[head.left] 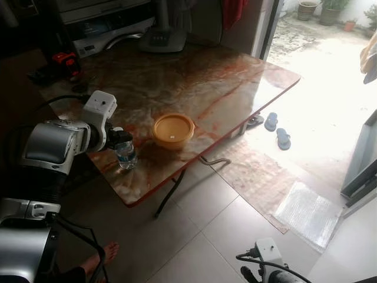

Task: Restocking fridge

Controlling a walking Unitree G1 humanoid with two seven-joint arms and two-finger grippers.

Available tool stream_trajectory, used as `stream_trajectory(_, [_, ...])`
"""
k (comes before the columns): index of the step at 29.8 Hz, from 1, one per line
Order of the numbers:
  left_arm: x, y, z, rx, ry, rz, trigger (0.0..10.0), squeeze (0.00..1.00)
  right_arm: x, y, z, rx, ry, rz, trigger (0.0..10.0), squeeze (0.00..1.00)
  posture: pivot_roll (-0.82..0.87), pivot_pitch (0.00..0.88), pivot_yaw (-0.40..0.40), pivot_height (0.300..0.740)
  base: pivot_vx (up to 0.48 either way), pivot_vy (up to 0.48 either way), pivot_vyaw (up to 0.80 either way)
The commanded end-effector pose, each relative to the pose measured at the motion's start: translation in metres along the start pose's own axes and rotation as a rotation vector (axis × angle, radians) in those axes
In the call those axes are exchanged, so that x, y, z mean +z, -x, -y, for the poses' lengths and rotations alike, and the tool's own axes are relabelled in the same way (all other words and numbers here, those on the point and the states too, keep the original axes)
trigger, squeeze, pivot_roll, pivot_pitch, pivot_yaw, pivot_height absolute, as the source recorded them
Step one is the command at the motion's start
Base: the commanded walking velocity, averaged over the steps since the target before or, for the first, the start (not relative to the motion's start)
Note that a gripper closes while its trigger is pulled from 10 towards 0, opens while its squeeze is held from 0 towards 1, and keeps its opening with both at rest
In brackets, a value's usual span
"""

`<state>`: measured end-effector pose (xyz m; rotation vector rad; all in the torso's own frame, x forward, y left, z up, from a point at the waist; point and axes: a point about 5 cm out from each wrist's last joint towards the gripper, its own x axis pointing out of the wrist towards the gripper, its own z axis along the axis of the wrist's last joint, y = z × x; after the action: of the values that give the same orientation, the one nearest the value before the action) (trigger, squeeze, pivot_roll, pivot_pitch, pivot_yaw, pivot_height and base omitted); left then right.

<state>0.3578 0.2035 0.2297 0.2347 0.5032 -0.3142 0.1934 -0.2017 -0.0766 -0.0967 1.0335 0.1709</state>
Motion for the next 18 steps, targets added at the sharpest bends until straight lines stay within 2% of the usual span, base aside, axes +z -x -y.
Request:
stream_trajectory(1, [0.0012,0.0004,-0.0027,0.014,0.006,0.016,10.0,0.00,-0.0034,0.0004,0.0004,0.005,0.012,-0.019,10.0,0.00,0.01,0.039,0.003,0.740,0.000,0.000,0.00])
stream_trajectory(3, [0.0020,0.0002,-0.0025,0.014,0.007,0.018,10.0,0.00,-0.0034,0.0004,0.0006,0.004,0.012,-0.019,10.0,0.00,0.01,0.038,0.002,0.740,0.000,0.000,0.00])
stream_trajectory(4, [0.0023,0.0003,-0.0026,0.015,0.010,0.020,2.8,0.00,-0.0033,0.0004,0.0006,0.004,0.012,-0.019,10.0,0.00,0.01,0.039,0.002,0.740,0.000,0.000,0.00])
stream_trajectory(5, [0.0024,0.0004,-0.0026,0.016,0.011,0.021,2.8,0.00,-0.0033,0.0004,0.0006,0.004,0.012,-0.019,10.0,0.00,0.01,0.039,0.002,0.740,0.000,0.000,0.00])
stream_trajectory(6, [0.0025,0.0005,-0.0025,0.015,0.013,0.022,0.0,0.00,-0.0032,0.0004,0.0006,0.004,0.012,-0.019,10.0,0.00,0.01,0.039,0.002,0.740,0.000,0.000,0.00])
stream_trajectory(18, [-0.0038,-0.0002,-0.0002,0.004,0.025,-0.008,0.0,0.00,-0.0030,0.0002,-0.0004,0.011,0.011,-0.022,10.0,0.00,0.01,0.040,0.004,0.740,0.000,0.000,0.00])
